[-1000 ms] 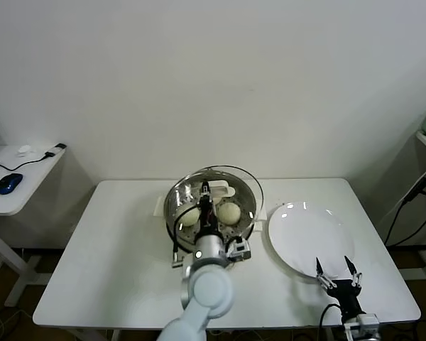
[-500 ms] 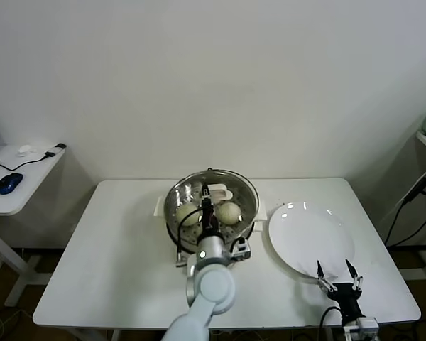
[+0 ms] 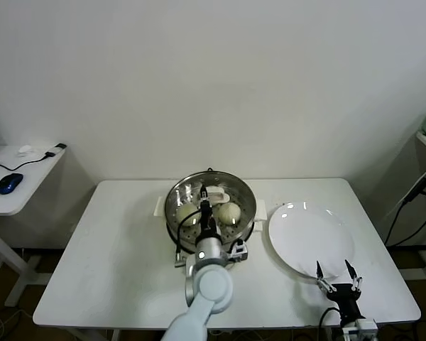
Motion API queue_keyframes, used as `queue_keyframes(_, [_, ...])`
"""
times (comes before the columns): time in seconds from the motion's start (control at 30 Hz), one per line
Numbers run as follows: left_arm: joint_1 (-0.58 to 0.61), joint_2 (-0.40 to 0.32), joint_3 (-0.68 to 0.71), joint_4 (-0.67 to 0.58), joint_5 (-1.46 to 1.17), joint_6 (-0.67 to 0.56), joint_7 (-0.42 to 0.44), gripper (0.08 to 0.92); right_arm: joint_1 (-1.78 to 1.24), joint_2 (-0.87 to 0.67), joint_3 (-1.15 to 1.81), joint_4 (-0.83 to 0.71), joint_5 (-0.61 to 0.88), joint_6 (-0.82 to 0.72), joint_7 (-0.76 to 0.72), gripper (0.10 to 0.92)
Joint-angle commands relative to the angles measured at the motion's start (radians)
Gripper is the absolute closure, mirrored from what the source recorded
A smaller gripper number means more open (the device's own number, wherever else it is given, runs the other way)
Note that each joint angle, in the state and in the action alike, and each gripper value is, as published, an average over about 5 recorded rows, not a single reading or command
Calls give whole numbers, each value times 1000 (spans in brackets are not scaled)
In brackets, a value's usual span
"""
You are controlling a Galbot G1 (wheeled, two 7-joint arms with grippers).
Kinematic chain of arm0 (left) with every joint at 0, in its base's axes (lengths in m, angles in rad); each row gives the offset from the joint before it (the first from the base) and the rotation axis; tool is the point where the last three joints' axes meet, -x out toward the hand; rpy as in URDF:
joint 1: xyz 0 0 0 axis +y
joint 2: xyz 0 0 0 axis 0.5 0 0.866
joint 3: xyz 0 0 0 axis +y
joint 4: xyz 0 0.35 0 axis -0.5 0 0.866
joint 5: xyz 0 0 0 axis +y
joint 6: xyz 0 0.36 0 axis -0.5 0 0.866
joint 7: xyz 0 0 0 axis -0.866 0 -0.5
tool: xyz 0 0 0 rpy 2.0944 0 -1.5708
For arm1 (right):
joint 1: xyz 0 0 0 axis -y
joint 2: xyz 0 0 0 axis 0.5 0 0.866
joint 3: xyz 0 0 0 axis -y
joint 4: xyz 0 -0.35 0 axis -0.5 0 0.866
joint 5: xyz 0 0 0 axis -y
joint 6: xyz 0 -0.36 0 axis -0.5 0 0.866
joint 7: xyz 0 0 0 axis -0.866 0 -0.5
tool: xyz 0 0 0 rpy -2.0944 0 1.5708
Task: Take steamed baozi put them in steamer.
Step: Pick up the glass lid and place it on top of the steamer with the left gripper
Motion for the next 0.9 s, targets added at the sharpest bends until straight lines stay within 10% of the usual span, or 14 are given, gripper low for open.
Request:
queue_keyframes(0.03, [3, 2, -2, 10, 2, 1, -2, 865, 3, 2, -2, -3, -4, 9, -1, 203])
queue_keyframes(0.27, [12, 11, -3, -8, 9, -14, 4, 842, 8, 1, -7, 4, -9, 0, -5, 203])
queue_keyframes(0.9, [58, 97, 35, -203, -110, -41, 41, 305, 1, 1, -32, 39, 19, -3, 8, 203])
